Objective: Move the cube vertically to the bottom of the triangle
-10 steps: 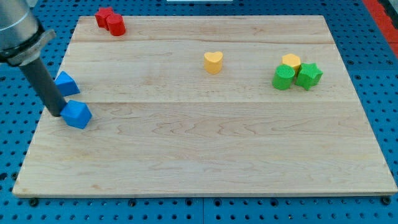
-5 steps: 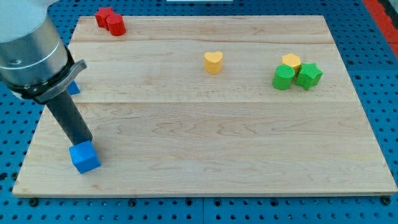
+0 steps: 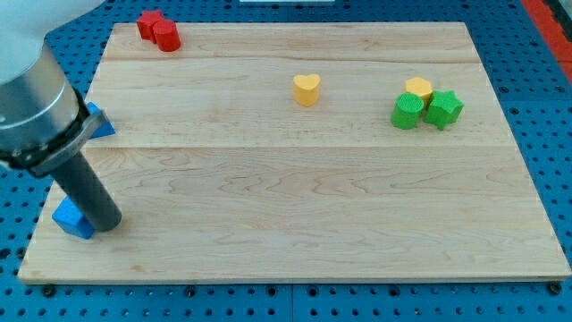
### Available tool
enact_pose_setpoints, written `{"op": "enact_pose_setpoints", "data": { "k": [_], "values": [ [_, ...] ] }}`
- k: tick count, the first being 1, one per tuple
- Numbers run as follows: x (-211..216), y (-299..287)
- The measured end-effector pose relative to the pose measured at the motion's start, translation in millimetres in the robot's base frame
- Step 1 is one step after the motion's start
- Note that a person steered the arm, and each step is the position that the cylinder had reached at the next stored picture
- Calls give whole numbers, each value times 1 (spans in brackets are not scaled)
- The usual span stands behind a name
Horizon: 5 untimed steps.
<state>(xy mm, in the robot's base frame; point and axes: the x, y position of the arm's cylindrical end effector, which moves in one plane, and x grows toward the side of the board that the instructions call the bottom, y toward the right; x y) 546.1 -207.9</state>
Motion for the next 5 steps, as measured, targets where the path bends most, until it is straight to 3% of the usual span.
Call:
{"op": "enact_pose_setpoints", "data": {
  "k": [3, 4, 5],
  "values": [
    [-204, 10],
    [-215, -32],
    [-168, -42]
  ]
}}
